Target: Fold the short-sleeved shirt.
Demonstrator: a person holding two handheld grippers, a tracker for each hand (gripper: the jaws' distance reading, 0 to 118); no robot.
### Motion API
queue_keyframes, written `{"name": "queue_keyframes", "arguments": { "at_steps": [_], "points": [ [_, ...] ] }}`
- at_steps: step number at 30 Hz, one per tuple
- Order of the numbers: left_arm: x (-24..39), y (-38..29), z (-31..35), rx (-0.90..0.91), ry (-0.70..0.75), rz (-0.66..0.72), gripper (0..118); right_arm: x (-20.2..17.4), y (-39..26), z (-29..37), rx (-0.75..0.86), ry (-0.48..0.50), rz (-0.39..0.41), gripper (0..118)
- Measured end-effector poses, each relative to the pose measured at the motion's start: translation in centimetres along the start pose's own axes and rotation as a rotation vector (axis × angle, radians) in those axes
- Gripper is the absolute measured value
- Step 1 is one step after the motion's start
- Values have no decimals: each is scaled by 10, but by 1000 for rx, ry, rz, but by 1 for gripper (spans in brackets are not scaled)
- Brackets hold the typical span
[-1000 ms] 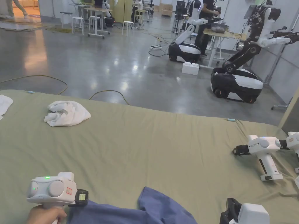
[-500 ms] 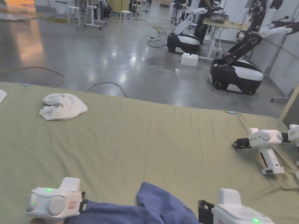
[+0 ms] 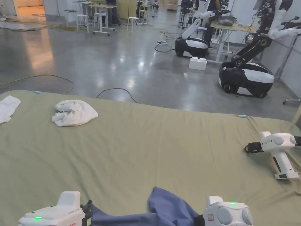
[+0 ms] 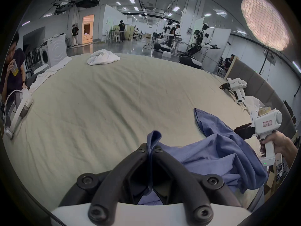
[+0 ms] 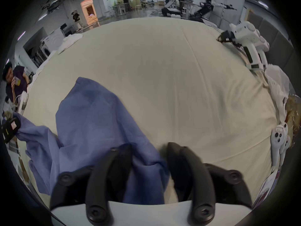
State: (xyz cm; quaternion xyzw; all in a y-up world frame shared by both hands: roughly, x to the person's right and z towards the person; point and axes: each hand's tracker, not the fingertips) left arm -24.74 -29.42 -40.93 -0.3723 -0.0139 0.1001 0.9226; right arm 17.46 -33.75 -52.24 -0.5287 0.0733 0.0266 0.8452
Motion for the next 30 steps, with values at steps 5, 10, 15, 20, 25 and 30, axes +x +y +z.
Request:
{"name": "queue_keyframes", "arguments": {
  "at_steps": [5,10,15,20,25,30],
  "points": [
    [1,-4,0,-12,16,1,0,-9,-7,4,25,9,44,3],
    [0,7,18,44,16,3,0,2,-8,53,196,-34,26,3],
    [-4,36,49,134,5,-4,0,21,-5,126,365,-70,11,3],
    [-10,74,84,230,0,-16,0,43,-3,195,510,-147,6,3],
    [-16,119,122,336,31,-45,0,67,6,252,632,-205,-15,3],
    [-17,168,157,414,48,-52,0,86,24,302,734,-239,-37,3]
  ]
}}
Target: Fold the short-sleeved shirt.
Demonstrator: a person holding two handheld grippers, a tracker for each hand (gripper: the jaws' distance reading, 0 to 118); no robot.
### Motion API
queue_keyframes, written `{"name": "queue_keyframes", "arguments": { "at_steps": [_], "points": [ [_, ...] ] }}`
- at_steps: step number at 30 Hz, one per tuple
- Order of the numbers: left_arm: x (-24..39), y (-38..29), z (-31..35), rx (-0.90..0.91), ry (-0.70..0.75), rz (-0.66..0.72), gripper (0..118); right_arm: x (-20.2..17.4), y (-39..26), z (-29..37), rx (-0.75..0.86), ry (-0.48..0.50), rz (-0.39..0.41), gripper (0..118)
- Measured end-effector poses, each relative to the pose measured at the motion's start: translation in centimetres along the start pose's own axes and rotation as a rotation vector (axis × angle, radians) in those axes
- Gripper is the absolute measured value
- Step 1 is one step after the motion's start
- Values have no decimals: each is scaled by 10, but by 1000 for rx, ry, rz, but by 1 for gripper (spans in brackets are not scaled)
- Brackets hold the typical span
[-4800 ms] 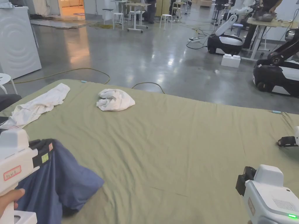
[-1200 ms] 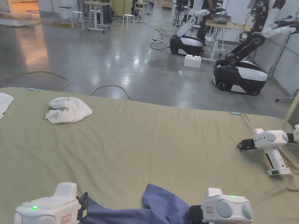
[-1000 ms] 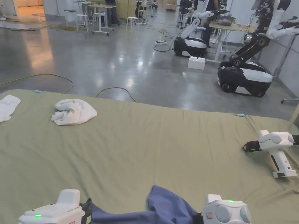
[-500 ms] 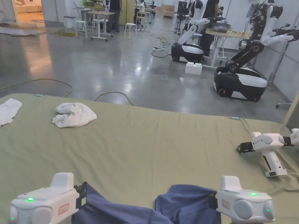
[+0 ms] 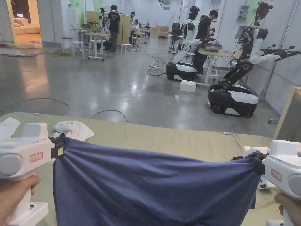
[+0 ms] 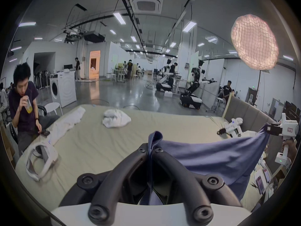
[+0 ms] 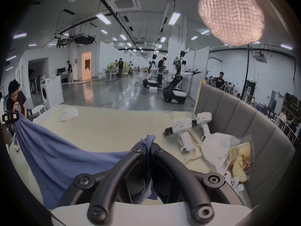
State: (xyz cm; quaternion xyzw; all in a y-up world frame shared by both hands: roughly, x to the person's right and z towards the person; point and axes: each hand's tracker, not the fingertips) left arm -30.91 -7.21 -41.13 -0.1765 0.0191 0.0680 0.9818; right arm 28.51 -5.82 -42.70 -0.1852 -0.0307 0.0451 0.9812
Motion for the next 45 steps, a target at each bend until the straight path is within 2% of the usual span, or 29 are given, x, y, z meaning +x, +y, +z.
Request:
{"name": "queue_keyframes", "arguments": {
  "at_steps": [4,18,25,34,45],
  "points": [
    [6,41,-1,42,-7,-13,0,5,37,7,76,22,-25,3],
    [19,171,-15,147,19,-32,0,-5,174,23,249,-34,-2,3],
    [20,211,-12,195,36,-39,0,-4,223,29,306,-51,24,3],
    [14,191,-17,212,49,-49,0,-8,210,22,299,-64,54,3],
    [8,85,-13,124,41,-41,0,-22,112,25,194,-59,68,3]
  ]
}}
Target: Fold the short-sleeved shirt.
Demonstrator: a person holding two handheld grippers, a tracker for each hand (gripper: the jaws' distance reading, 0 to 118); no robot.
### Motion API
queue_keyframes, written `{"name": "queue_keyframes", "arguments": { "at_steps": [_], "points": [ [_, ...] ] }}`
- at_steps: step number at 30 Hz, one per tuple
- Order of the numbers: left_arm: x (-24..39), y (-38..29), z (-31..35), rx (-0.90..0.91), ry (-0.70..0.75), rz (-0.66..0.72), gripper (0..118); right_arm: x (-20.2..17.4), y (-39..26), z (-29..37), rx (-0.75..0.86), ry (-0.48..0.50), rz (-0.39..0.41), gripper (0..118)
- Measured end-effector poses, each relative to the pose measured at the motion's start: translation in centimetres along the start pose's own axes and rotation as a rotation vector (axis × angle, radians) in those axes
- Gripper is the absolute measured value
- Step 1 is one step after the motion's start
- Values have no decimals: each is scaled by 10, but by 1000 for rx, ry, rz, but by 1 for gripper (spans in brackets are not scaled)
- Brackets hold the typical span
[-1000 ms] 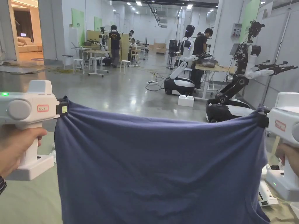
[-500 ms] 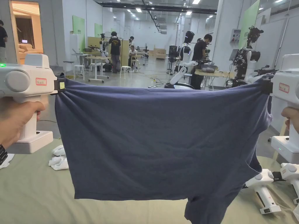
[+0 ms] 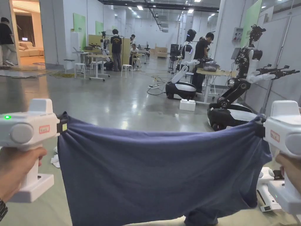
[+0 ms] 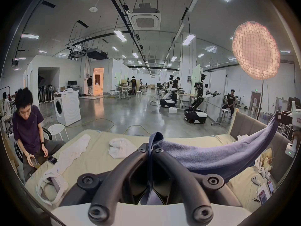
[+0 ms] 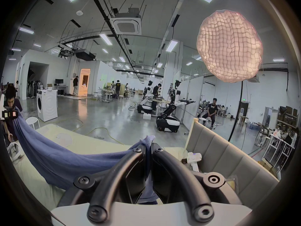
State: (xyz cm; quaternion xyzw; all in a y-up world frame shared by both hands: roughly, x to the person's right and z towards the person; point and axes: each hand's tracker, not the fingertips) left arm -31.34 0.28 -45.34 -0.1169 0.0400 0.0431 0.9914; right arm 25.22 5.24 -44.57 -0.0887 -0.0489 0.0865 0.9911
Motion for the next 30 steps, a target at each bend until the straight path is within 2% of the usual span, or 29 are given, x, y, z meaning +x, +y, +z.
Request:
{"name": "queue_keyframes", "arguments": {
  "at_steps": [9,15,20,24,30],
  "points": [
    [-17,-94,65,-49,-63,68,0,4,-90,72,-125,13,5,3],
    [-33,-177,119,-190,-95,107,0,2,-171,123,-281,47,61,3],
    [-34,-254,156,-394,-86,30,0,-8,-240,155,-461,87,104,3],
    [-31,-314,169,-563,-76,-8,0,-17,-298,168,-615,123,81,3],
    [-40,-372,154,-684,-17,-69,1,-27,-365,167,-799,96,119,3]
  ]
}}
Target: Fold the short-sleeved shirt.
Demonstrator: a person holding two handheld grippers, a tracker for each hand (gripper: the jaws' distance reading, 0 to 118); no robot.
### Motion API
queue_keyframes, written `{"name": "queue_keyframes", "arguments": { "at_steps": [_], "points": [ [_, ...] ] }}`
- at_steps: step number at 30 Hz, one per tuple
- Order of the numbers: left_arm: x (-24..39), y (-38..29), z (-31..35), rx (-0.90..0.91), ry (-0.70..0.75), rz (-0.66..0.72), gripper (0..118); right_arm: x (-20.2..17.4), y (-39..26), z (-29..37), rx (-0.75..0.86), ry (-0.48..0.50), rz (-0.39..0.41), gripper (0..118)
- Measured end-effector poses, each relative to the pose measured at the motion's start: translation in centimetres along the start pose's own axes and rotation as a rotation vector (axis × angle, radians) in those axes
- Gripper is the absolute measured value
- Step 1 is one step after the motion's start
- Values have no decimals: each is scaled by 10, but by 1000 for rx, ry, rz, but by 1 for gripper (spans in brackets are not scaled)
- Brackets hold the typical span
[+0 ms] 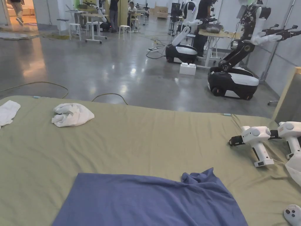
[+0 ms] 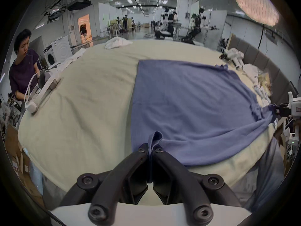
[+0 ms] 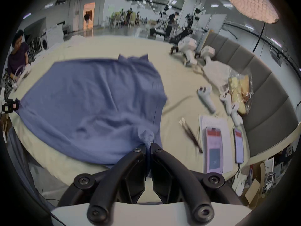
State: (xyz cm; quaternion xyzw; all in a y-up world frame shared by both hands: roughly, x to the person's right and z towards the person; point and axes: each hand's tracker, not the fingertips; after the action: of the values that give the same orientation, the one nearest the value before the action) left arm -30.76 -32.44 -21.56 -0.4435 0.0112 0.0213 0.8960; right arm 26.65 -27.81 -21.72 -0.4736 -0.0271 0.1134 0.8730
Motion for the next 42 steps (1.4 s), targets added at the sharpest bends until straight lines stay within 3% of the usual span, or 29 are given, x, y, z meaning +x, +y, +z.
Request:
{"name": "queue_keyframes", "arguments": {
  "at_steps": [4,6,8,9,10,11,16,24,26,28,29,30,31,32,37,42],
  "points": [
    [-5,-4,-13,-28,4,34,4,1,-13,-18,-34,18,-49,4],
    [-1,-3,-11,-33,20,53,14,1,-14,-21,-38,18,-56,15],
    [0,0,-7,-13,31,62,36,0,-12,-18,-27,-4,-63,37],
    [0,3,-4,10,40,63,61,-1,-7,-14,-8,-16,-62,50],
    [4,6,0,45,42,63,75,-2,-1,-9,40,-22,-68,60],
    [5,11,3,83,37,64,82,-3,4,-4,76,-22,-72,67],
    [28,53,26,287,-19,76,82,-20,52,25,346,27,-105,81],
    [95,115,55,586,16,0,79,-65,113,54,729,47,-186,84],
    [107,122,63,649,41,-8,71,-72,120,61,793,40,-204,82],
    [117,126,69,696,67,-21,47,-78,126,66,850,26,-207,67],
    [121,127,70,706,74,-21,34,-81,128,67,867,22,-209,51],
    [123,128,71,712,79,-21,16,-83,129,68,877,21,-213,23],
    [125,128,72,719,86,-20,5,-85,130,69,884,17,-216,9],
    [126,128,72,731,97,-17,0,-86,132,69,892,19,-220,8],
    [116,129,70,728,83,9,0,-90,133,65,911,30,-206,1],
    [75,141,22,530,87,79,0,-89,131,46,847,44,-192,1]
  ]
}}
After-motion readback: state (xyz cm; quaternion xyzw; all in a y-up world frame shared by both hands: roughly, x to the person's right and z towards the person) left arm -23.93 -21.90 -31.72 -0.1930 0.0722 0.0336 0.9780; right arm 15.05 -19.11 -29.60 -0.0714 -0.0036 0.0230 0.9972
